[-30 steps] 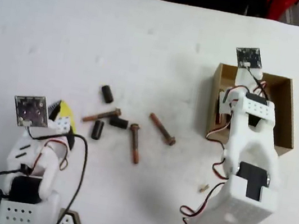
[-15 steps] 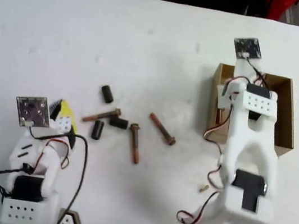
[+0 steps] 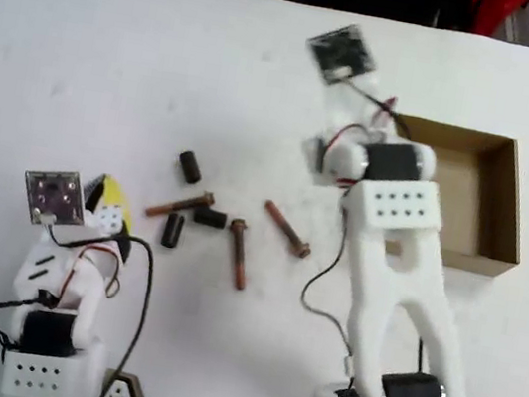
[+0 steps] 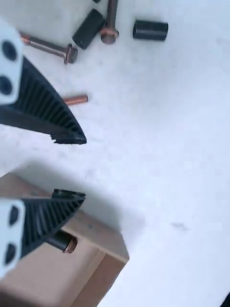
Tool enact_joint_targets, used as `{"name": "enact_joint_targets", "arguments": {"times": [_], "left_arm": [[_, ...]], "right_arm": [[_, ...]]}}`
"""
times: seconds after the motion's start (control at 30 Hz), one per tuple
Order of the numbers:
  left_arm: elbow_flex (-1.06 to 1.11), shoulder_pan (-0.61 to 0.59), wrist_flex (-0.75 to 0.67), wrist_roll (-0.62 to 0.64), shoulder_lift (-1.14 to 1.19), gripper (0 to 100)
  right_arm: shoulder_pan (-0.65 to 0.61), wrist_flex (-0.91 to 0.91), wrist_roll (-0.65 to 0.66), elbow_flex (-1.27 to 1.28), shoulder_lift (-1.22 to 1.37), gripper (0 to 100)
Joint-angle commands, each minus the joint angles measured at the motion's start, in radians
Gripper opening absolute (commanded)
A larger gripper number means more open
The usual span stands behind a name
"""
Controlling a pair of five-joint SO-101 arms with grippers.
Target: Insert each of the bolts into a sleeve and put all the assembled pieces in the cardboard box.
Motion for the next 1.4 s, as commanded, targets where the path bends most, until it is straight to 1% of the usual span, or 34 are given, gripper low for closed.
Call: {"name": "enact_joint_targets", "arguments": {"times": [0.0, 0.07, 0.17, 0.27, 0.33, 0.5, 0.63, 0.83, 0.97, 1.37], "left_arm": [[-0.002, -0.062, 0.005, -0.009, -0.012, 2], [-0.002, -0.104, 0.005, -0.009, -0.012, 2], [-0.002, -0.159, 0.005, -0.009, -0.012, 2], [-0.002, -0.185, 0.005, -0.009, -0.012, 2], [-0.002, -0.197, 0.005, -0.009, -0.012, 2], [-0.002, -0.268, 0.011, -0.009, -0.012, 2], [-0.002, -0.337, 0.012, -0.009, -0.012, 2], [-0.034, -0.369, 0.083, -0.009, -0.012, 2], [-0.040, -0.369, 0.094, -0.009, -0.012, 2], [-0.040, -0.369, 0.092, -0.009, -0.012, 2]], "right_arm": [[-0.099, 0.028, 0.107, -0.038, -0.039, 14.5], [-0.145, 0.044, 0.176, -0.038, -0.022, 14.5], [-0.193, 0.050, 0.241, -0.038, 0.005, 14.5], [-0.226, 0.051, 0.288, -0.038, 0.038, 14.5], [-0.248, 0.051, 0.342, -0.032, 0.059, 14.5], [-0.320, 0.045, 0.525, 0.054, 0.096, 14.5], [-0.371, 0.044, 0.615, 0.103, 0.108, 14.5], [-0.414, -0.045, 0.629, 0.107, 0.180, 14.5], [-0.433, -0.084, 0.624, 0.077, 0.278, 14.5], [-0.432, -0.085, 0.623, -0.063, 0.490, 14.5]]}}
